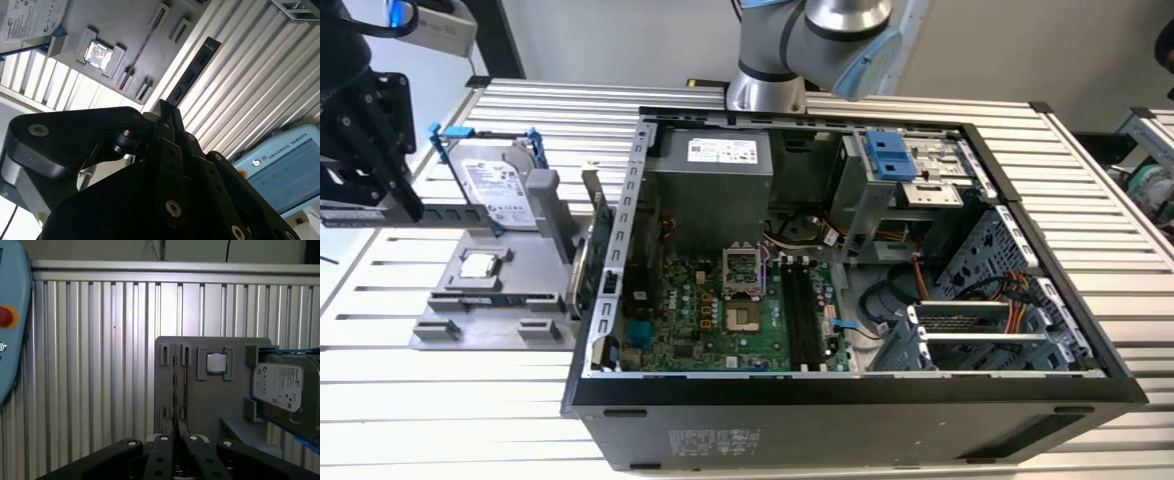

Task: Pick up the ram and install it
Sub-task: 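Pick up the ram and move it above insertion slot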

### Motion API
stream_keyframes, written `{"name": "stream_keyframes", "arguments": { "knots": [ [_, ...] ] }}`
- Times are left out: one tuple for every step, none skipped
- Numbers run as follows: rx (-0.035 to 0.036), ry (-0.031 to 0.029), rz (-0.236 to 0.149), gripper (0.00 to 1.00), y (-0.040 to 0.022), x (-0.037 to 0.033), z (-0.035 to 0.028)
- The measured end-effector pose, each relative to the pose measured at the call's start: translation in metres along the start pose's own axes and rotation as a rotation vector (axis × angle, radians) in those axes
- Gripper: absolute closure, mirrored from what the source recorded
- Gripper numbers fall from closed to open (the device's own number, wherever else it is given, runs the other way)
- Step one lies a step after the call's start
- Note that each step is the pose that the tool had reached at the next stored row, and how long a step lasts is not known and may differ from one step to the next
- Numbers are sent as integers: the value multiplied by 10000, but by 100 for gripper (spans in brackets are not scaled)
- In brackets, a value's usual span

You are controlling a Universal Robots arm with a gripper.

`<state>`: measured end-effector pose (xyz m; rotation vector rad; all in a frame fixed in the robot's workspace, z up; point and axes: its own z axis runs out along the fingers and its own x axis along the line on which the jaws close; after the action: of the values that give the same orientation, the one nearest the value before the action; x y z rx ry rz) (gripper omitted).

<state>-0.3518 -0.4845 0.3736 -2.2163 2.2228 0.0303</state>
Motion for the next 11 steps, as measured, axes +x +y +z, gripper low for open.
{"name": "stream_keyframes", "arguments": {
  "knots": [
    [0, 0, 0, 100, 0, 0, -6],
    [0, 0, 0, 100, 0, 0, -12],
    [0, 0, 0, 100, 0, 0, -16],
    [0, 0, 0, 100, 0, 0, -20],
    [0, 0, 0, 100, 0, 0, -22],
    [1, -1, 0, 100, 0, -1, -22],
    [-1, 0, 0, 100, 0, 0, -25],
    [-2, 2, -1, 100, 0, -1, -28],
    [-1, 1, -1, 100, 0, -1, -28],
    [-1, 1, -1, 100, 0, -1, -28],
    [0, 0, -1, 100, 0, -1, -29]
  ]
}}
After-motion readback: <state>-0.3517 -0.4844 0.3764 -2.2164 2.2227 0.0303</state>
